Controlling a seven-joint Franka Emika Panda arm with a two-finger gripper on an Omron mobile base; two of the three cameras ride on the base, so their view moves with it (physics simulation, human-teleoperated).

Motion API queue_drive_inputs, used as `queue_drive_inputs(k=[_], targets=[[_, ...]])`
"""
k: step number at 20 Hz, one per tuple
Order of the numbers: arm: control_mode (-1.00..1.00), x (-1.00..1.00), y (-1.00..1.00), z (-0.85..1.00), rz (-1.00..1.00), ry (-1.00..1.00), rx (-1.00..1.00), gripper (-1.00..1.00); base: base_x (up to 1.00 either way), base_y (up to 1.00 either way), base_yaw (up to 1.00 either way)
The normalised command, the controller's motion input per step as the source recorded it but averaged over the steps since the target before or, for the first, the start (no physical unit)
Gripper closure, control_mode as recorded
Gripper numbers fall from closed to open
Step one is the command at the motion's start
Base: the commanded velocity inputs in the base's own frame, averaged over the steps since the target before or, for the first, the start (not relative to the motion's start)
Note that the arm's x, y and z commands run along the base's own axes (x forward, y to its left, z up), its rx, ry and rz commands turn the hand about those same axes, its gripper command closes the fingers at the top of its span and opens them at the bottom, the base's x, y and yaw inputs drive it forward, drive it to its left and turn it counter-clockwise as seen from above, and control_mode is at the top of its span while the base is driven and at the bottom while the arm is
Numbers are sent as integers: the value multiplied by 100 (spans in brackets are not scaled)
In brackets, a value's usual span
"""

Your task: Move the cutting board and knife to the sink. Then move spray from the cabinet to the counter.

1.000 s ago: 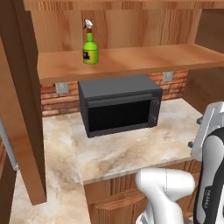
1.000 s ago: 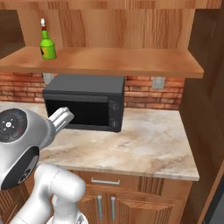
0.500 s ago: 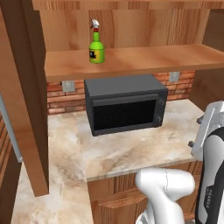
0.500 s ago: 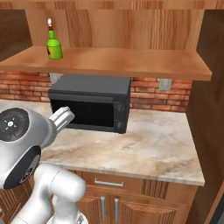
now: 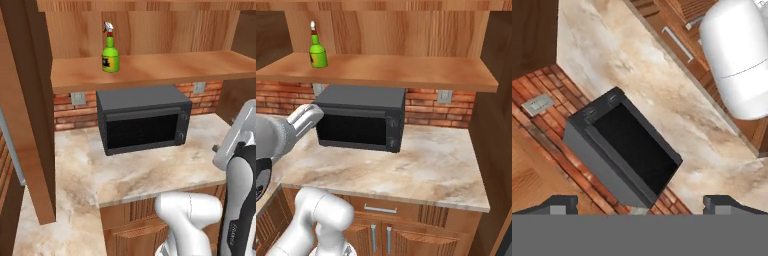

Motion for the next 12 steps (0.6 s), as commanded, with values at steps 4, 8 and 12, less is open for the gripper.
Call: queue_drive_inputs(k=[4,8,12], targets=[[-100,-23,50,80,-23,-4,12,-100,0,0,0],[-100,-10,43,84,-32,0,23,-100,0,0,0],[-100,-3,16,39,-23,-2,25,-100,0,0,0]])
